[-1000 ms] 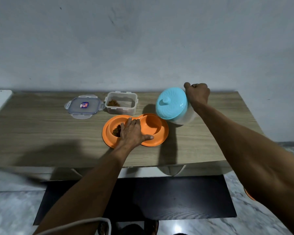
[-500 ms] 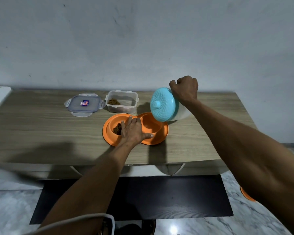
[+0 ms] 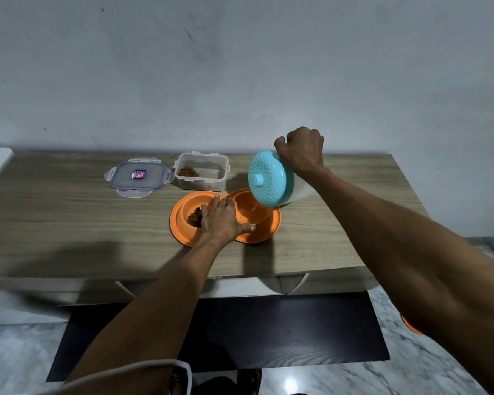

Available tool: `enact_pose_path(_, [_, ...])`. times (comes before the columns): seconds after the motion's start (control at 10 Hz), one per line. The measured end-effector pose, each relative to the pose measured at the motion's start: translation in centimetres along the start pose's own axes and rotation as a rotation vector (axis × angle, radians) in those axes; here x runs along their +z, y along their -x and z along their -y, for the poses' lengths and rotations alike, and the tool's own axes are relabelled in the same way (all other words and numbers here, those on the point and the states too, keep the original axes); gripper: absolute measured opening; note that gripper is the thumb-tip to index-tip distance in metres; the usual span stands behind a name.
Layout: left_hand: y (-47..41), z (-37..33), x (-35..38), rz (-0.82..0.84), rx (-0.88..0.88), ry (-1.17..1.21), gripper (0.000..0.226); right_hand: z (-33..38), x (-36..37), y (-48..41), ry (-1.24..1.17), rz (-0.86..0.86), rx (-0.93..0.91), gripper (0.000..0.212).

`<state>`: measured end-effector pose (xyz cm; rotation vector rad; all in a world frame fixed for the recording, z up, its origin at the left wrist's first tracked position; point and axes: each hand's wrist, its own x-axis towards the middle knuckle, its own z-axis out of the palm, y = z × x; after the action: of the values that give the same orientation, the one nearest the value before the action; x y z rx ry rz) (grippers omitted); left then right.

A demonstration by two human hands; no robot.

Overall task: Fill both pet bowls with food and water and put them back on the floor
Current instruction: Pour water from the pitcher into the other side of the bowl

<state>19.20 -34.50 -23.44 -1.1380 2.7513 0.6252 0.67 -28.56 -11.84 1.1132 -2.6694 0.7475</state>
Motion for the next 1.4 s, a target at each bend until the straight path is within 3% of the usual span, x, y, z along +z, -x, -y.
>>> enact_pose_path(1.4, [-0.08,-0.1,0.04,0.003,-0.012,-0.004,0.105,0.1,-0.21,-0.72,-0.058,-0.007,0.015,0.036])
